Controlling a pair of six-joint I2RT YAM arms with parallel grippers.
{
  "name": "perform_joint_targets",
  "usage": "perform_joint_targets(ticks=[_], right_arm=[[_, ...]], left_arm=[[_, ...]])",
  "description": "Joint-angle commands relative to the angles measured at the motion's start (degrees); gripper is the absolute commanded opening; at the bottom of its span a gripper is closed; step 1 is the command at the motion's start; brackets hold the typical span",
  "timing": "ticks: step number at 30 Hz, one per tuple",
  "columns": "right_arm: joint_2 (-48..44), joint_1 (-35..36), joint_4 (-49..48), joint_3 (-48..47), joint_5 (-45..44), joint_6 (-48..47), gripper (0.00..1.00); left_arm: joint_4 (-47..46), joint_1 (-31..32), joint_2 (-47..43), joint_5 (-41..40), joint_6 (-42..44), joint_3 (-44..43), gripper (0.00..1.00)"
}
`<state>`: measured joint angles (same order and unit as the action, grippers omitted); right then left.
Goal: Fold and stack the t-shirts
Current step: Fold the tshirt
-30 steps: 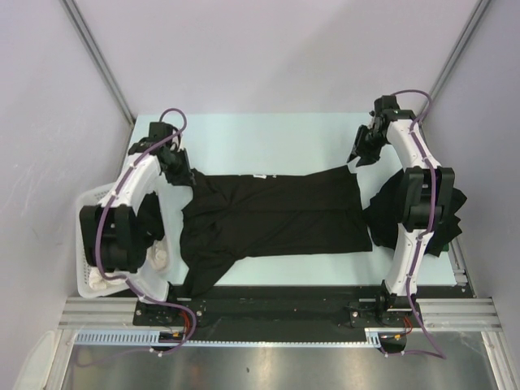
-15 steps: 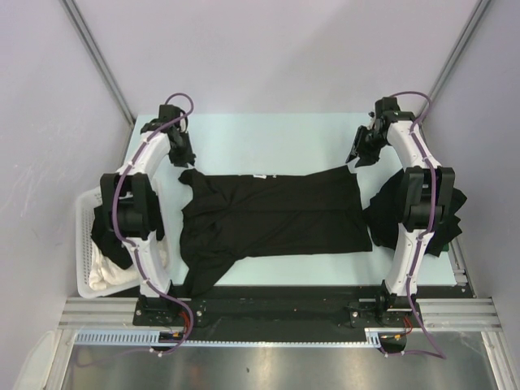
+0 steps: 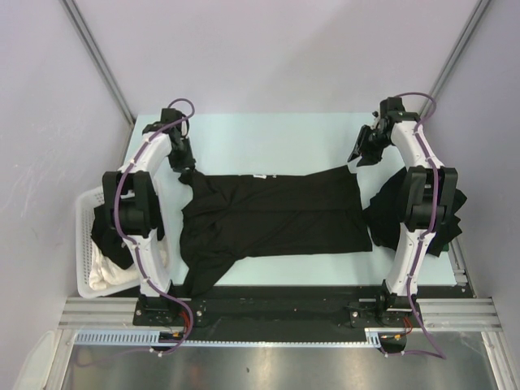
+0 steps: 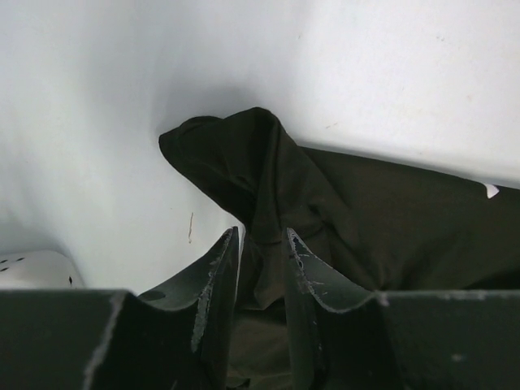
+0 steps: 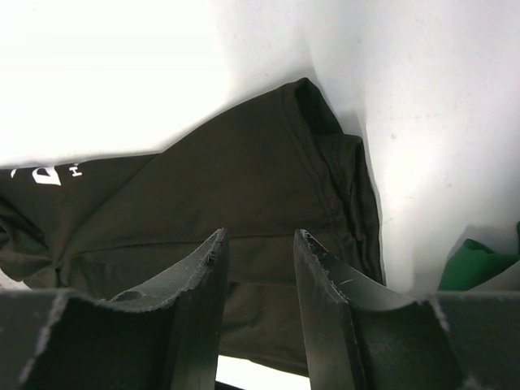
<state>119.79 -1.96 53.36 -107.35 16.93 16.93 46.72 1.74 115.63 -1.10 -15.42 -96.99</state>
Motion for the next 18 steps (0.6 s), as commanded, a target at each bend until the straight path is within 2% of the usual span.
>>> perform_joint_targets(ticks=[1, 13, 15, 18], right_arm=[[-1.8, 0.1, -1.1, -1.1, 1.2, 0.3, 0.43], [-1.7, 0.0, -1.1, -0.9, 1.6, 0.2, 0.43], [-1.6, 0.0, -1.1, -0.9, 1.7, 0.1, 0.43], [-1.5, 0.0, -1.1, -0.9, 2.0, 0.2, 0.43]], left_arm=[[-0.9, -0.2, -1.6, 2.4, -0.1, 2.2, 0.33], [-3.6, -0.1, -2.1, 4.4, 0.1, 6.1, 0.33], [-3.7, -0.1, -1.6, 4.8, 0.1, 6.0, 0.3], [-3.6, -0.1, -1.0, 5.2, 0.0, 5.8, 0.18]])
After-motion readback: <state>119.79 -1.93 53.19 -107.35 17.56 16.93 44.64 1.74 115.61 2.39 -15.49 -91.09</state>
